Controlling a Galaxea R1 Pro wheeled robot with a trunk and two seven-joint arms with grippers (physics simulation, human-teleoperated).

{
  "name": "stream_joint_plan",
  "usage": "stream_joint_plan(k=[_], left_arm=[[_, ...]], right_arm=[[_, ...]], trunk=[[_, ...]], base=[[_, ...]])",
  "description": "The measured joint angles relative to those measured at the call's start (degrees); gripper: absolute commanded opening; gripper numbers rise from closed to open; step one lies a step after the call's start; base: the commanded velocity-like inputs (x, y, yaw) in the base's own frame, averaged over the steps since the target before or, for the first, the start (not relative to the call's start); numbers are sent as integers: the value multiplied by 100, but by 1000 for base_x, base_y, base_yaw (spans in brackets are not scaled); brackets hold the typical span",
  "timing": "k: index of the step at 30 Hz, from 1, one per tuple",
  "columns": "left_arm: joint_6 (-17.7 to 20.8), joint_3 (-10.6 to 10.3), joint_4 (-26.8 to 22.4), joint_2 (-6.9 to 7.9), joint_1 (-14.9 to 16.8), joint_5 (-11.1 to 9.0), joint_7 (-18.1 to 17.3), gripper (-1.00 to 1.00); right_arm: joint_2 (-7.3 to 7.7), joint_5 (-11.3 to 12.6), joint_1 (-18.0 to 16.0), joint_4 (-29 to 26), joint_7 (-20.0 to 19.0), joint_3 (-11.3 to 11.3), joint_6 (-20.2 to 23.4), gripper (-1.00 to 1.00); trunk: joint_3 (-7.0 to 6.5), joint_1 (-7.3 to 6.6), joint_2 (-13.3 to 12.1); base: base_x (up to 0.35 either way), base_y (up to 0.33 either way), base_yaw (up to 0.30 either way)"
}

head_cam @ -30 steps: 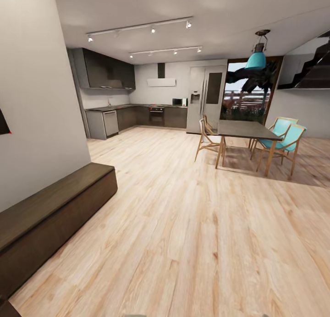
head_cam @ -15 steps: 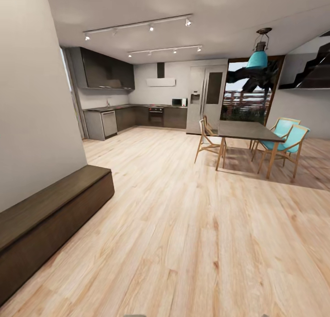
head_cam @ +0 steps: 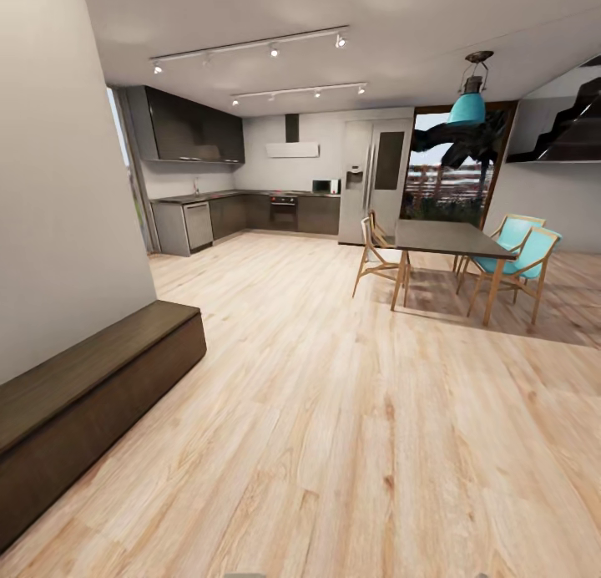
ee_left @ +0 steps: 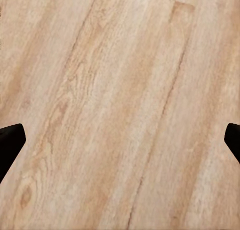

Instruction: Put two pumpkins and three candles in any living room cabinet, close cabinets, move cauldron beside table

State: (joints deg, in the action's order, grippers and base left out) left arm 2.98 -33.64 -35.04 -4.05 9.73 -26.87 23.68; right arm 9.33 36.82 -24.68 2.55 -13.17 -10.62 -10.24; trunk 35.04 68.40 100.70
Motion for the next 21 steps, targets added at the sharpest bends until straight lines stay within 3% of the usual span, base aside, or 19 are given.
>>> stream_joint_plan(k=[12, 14, 16, 17, 19, 21], left_arm=[[-74, 41, -21, 4, -1, -8, -18, 100], [140, 182, -482, 17, 29, -136, -38, 100], [905, 411, -1191, 40, 30, -283, -32, 100], [1712, 641, -1781, 98, 37, -339, -37, 100], [2788, 1136, -2717, 176, 54, -394, -47, 100], [3193, 1434, -3264, 189, 85, -423, -49, 100]], right_arm=[[0, -3, 0, 0, 4, 0, -14, 100], [0, -6, 0, 0, -1, 0, -36, 100], [0, -5, 0, 0, -1, 3, -40, 100], [2, -2, 0, 0, -1, 6, -41, 100], [3, -1, 0, 0, -1, 4, -67, 100], [1, -4, 0, 0, -1, 1, -166, 100]], trunk=[[179, 219, 400], [214, 263, 480], [250, 307, 560], [268, 329, 600], [304, 372, 681], [340, 417, 761]], base=[[0, 0, 0], [0, 0, 0], [0, 0, 0], [0, 0, 0], [0, 0, 0], [0, 0, 0]])
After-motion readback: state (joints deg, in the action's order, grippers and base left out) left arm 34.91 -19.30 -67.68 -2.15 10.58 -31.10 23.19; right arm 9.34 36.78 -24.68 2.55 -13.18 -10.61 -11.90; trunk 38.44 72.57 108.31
